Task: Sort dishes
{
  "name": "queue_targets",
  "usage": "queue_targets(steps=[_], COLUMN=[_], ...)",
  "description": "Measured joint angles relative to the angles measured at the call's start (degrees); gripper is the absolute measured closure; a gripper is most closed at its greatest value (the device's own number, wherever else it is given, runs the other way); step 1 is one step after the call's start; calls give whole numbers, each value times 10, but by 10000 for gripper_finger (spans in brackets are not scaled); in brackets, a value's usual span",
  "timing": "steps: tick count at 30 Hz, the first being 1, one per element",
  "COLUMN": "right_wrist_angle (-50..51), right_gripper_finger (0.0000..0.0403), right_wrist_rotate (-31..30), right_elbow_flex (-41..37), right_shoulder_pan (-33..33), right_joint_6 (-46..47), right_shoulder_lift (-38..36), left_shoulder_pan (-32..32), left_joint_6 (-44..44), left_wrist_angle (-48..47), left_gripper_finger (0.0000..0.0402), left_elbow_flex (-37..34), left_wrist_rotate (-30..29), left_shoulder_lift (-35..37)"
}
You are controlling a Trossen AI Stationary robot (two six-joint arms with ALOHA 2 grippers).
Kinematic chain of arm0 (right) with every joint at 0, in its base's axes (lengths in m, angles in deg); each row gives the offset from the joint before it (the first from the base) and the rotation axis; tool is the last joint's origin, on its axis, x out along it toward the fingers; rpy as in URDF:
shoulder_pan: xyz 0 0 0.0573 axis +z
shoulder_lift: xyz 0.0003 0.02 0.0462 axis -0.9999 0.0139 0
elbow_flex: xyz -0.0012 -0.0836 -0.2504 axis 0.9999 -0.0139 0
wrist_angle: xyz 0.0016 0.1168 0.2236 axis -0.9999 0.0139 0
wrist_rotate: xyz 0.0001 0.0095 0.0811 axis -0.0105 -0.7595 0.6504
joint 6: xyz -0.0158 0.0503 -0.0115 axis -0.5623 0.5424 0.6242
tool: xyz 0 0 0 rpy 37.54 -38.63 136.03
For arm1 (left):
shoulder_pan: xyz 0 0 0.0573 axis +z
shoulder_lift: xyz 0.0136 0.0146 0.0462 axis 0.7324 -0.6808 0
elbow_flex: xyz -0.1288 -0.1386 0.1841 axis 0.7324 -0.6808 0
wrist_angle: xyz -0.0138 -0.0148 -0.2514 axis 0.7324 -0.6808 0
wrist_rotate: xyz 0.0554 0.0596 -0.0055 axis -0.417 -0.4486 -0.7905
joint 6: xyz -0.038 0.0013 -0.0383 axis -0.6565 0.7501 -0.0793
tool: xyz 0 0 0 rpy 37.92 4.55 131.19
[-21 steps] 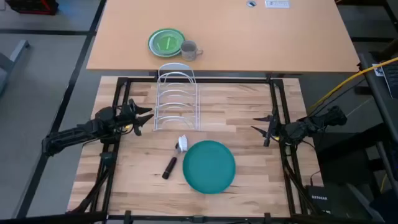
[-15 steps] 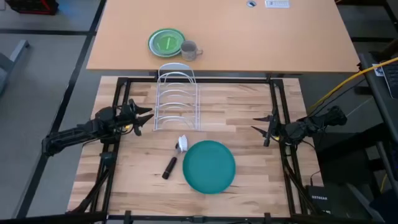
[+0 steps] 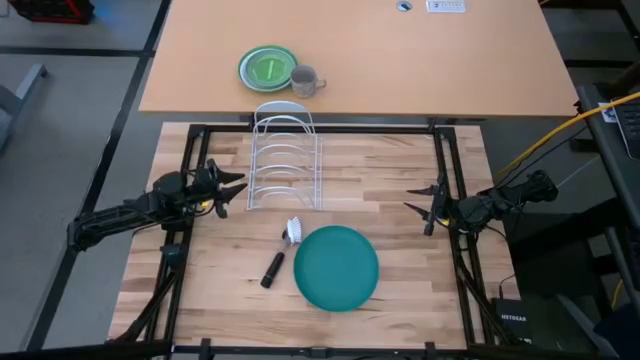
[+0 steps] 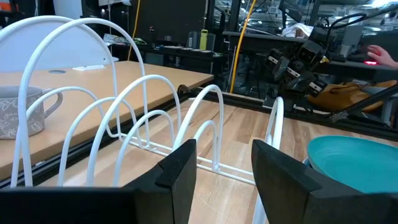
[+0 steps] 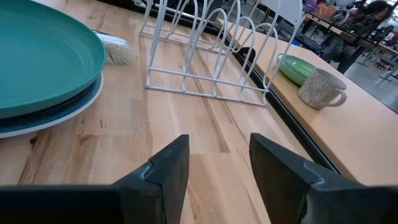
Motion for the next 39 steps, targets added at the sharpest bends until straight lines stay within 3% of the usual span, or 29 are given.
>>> queue_targets(steps=[39], right_wrist_angle=[-4], right_gripper_finger=[230], right_wrist_rotate=[13], right_elbow_flex=[0], right_shoulder_pan=[0], right_joint_6=[-1], right_shoulder_lift=[0], left_shoulder_pan=[0], left_joint_6=[0], left_wrist_angle=[0], left_gripper_finger=[258], left_elbow_flex=[0], left_wrist_rotate=[0], left_shoulder_lift=[0])
